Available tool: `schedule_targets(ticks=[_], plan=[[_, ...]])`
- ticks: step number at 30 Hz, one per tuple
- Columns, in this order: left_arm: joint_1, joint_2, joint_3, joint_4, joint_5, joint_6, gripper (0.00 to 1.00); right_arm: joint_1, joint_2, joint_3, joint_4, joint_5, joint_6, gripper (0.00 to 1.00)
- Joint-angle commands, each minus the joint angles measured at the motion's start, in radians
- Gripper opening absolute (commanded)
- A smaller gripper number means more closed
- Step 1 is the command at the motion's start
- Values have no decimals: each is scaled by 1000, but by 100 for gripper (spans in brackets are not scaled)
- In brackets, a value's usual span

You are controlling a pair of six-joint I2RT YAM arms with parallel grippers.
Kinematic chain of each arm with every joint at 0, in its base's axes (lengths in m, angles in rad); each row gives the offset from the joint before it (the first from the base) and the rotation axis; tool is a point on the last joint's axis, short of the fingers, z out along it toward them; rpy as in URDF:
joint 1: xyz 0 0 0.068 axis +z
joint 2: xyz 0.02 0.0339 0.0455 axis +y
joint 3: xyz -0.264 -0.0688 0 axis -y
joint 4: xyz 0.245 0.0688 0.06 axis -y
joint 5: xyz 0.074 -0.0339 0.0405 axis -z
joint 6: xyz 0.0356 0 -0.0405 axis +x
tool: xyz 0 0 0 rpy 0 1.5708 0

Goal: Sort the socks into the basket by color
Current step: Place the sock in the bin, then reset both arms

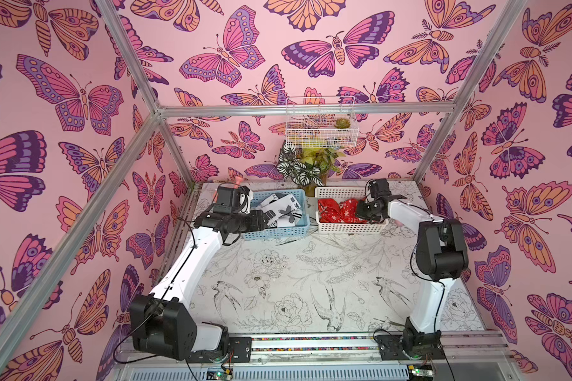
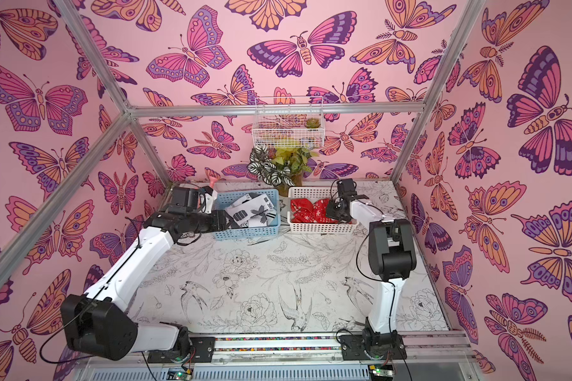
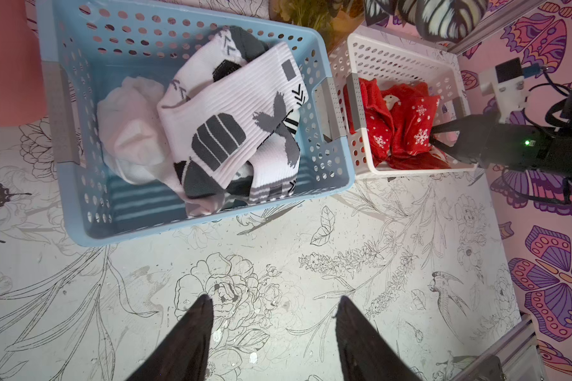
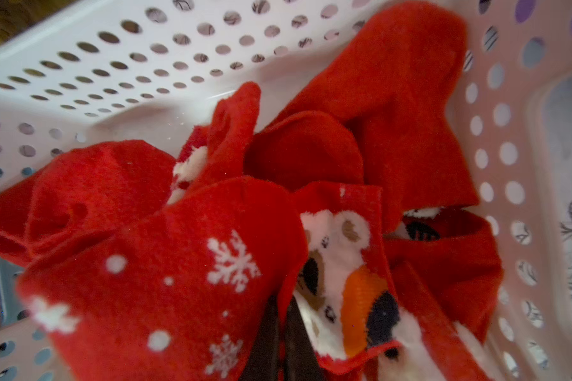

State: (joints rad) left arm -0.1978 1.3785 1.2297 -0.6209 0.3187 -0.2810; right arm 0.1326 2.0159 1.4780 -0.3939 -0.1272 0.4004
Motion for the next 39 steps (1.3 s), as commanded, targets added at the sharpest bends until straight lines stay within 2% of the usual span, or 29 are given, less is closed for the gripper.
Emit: schedule_targets(ticks=[1, 12, 20, 24, 30, 32, 36, 39], plan=[[-8, 17, -17, 9, -9, 12, 62, -4, 23, 39, -44, -10, 9, 10], [-12, 10, -18, 9, -24, 17, 62, -4, -147, 1, -49, 17, -9, 36], [-17, -22, -28, 17, -81, 24, 80, -5, -284, -3, -112, 80, -43, 41], [-30, -42, -45, 38, -141, 25, 88, -5, -381, -47, -122, 98, -58, 42], [-33, -95, -112, 109, -223, 11, 91, -5, -573, -193, -75, 112, -75, 44], [-32, -154, -155, 156, -265, 10, 93, -4, -631, -247, -58, 102, -78, 45], [-34, -229, -247, 258, -377, 21, 95, -4, -719, -335, -30, 101, -77, 52], [-33, -265, -309, 326, -460, 47, 95, -4, -764, -387, -15, 116, -83, 63]])
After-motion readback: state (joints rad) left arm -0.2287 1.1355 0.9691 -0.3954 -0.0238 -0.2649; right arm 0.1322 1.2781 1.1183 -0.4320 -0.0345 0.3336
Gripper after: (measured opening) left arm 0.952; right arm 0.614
